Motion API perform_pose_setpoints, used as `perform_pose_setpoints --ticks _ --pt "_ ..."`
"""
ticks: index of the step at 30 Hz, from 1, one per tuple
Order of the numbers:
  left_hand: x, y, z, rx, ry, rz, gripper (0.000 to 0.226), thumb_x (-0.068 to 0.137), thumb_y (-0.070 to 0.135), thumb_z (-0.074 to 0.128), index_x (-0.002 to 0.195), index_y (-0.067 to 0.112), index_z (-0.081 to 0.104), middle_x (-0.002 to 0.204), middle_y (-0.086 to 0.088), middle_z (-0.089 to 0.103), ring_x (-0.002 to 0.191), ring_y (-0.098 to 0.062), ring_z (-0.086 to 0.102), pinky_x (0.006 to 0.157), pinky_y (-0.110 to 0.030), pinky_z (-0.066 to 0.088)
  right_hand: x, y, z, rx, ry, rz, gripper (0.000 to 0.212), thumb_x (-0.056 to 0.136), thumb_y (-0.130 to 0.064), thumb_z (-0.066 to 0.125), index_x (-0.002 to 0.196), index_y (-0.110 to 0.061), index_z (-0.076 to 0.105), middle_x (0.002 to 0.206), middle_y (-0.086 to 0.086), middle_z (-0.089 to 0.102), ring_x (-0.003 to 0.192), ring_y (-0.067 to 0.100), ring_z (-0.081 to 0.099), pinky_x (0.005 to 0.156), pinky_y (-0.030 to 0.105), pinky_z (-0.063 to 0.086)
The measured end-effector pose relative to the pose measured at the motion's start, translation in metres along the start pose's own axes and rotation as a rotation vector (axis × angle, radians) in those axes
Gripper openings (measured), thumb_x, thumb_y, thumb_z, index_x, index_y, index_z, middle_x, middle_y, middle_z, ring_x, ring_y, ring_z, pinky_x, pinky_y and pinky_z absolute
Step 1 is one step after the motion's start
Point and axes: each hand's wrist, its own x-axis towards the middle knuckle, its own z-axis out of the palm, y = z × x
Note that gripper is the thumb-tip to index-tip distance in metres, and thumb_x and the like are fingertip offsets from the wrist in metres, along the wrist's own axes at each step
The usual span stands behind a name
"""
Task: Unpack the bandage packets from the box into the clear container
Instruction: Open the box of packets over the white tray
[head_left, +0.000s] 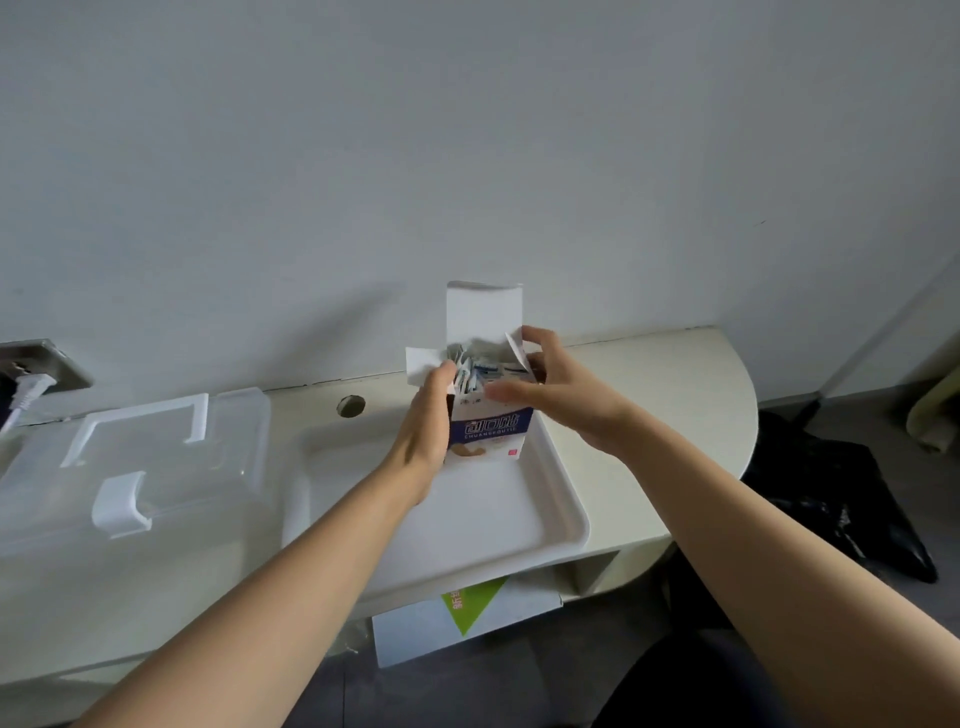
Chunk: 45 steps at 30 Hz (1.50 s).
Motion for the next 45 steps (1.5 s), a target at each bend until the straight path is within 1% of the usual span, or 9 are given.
perform_pose_setpoints --ticks 3,7,12,19,23,27,32,36,45 --pt "0.010 -0.003 0.017 -0.028 0.062 -0.039 0.064 0.081 0.061 0.031 0.104 0.015 0.070 0.094 -0.009 0.074 0.083 -0.024 0.069 0.066 -0.028 0.051 -0.003 0.009 -0.008 0.058 0.168 -0.077 0.018 0.096 -0.006 0.048 0.111 -0.013 0.053 0.097 0.005 0.065 0.079 0.009 0.065 0.071 0.025 0.054" --pt "0.027 -0.005 0.049 -0.048 0.087 -0.060 0.084 0.058 0.079 0.049 0.115 0.019 0.061 0.117 -0.008 0.064 0.104 -0.024 0.062 0.083 -0.035 0.049 -0.009 0.019 -0.038 0.151 0.441 -0.066 0.020 0.092 -0.014 0.045 0.083 -0.005 0.060 0.073 0.004 0.059 0.065 0.012 0.057 0.066 0.031 0.047" --pt "0.024 0.003 0.089 0.117 0.065 0.119 0.020 0.082 0.034 0.061 0.088 0.016 0.063 0.090 0.001 0.062 0.086 -0.016 0.057 0.077 -0.034 0.045 -0.019 0.032 -0.074 0.034 0.706 -0.008 0.027 0.090 -0.016 0.047 0.064 -0.014 0.042 0.053 -0.005 0.043 0.043 0.005 0.041 0.041 0.018 0.030" --pt "0.023 -0.007 0.095 0.081 -0.027 0.051 0.036 0.094 0.011 0.052 0.129 0.012 0.050 0.113 -0.013 0.060 0.086 -0.026 0.064 0.071 -0.033 0.058 -0.036 0.058 -0.083 0.097 0.755 0.087 0.011 0.094 -0.020 0.049 0.094 -0.012 0.056 0.087 0.013 0.061 0.072 0.020 0.057 0.060 0.029 0.042" --pt "0.015 -0.004 0.089 0.087 -0.007 0.030 0.045 0.095 0.018 0.052 0.138 0.016 0.039 0.107 -0.004 0.056 0.090 -0.028 0.066 0.085 -0.040 0.056 -0.047 0.035 -0.082 -0.094 0.926 0.036 0.059 0.089 -0.019 0.060 0.141 -0.011 0.033 0.123 0.007 0.052 0.100 0.015 0.053 0.068 0.003 0.038" --pt "-0.008 0.002 0.046 0.149 0.026 0.110 0.019 0.098 0.012 0.046 0.111 0.012 0.059 0.099 -0.005 0.063 0.074 -0.018 0.062 0.066 -0.028 0.050 -0.041 0.001 -0.062 -0.379 1.088 -0.335 0.054 0.079 -0.017 0.058 0.131 -0.013 0.045 0.127 0.005 0.047 0.116 0.021 0.041 0.102 0.036 0.034" --pt "-0.054 -0.007 -0.047 0.137 0.246 0.112 0.028 0.095 0.003 0.040 0.091 0.012 0.066 0.082 -0.004 0.066 0.066 -0.016 0.059 0.062 -0.026 0.044 -0.018 -0.039 0.037 -0.354 0.494 -0.607 0.027 0.083 -0.007 0.051 0.107 -0.015 0.061 0.110 -0.001 0.061 0.084 0.002 0.057 0.072 0.017 0.046" --pt "-0.097 -0.020 -0.124 -0.133 0.524 -0.124 0.026 0.094 0.008 0.040 0.092 0.014 0.065 0.083 -0.004 0.069 0.069 -0.017 0.062 0.060 -0.025 0.046 0.000 -0.039 0.125 -0.461 0.012 -0.537 0.030 0.088 -0.008 0.056 0.117 -0.017 0.059 0.120 0.001 0.054 0.097 0.010 0.059 0.079 0.016 0.048" --pt "-0.134 -0.035 -0.210 -0.687 0.684 -0.281 0.016 0.090 0.020 0.058 0.096 0.007 0.051 0.094 -0.014 0.054 0.082 -0.026 0.060 0.078 -0.040 0.057 0.019 -0.030 0.245 -1.058 -0.285 -0.482 0.069 0.084 -0.038 0.067 0.145 -0.030 0.035 0.155 -0.002 0.025 0.142 0.021 0.020 0.110 0.040 0.021"
